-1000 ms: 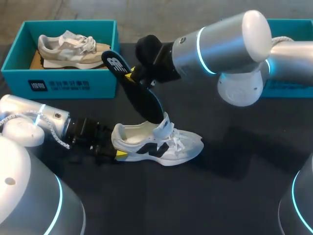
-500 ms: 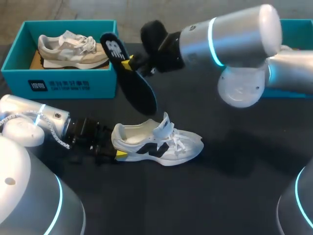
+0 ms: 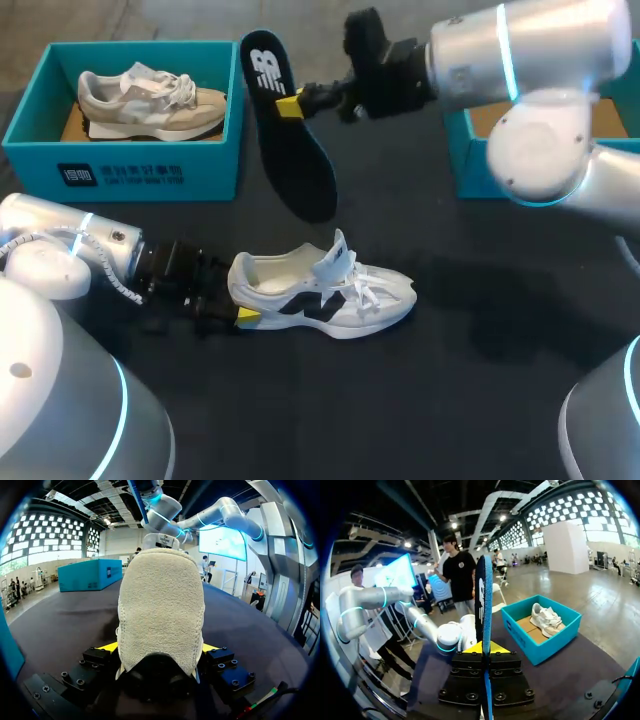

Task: Take the shoe out of the shoebox, open the shoe tongue, remove and reinsert the insole, then place the shoe into the shoebox

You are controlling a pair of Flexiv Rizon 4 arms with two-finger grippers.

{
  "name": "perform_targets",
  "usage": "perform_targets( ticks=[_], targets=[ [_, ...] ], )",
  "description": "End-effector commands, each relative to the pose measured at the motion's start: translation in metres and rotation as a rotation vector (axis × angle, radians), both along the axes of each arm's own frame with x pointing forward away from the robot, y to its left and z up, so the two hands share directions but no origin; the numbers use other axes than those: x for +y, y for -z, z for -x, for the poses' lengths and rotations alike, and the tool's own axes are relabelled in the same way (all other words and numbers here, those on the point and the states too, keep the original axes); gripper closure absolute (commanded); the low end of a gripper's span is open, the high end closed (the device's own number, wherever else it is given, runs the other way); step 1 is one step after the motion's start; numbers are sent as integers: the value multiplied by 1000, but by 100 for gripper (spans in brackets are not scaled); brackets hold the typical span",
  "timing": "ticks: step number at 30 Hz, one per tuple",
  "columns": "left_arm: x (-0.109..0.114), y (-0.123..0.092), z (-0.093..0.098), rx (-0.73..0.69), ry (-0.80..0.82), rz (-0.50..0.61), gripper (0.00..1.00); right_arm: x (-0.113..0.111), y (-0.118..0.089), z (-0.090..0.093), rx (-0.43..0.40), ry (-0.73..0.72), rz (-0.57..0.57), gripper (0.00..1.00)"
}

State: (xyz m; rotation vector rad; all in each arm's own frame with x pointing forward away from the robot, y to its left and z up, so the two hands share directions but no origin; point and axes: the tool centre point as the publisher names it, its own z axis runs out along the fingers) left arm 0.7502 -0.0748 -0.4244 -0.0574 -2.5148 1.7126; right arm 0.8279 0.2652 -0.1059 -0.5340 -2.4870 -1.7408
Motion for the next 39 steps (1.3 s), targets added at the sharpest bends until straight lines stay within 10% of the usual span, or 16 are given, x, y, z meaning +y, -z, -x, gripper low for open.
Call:
perform_targets(
  ticks=[1, 15, 39],
  targets=[
    [-1, 3, 0, 0, -1, 0, 100, -31, -22, 5, 43, -54, 20, 100],
    [-1, 3, 0, 0, -1, 0, 100, -73, -89, 29, 110, 6, -78, 100],
    [-1, 3, 0, 0, -1, 0, 100, -119, -145, 75, 133, 53, -142, 100]
  ],
)
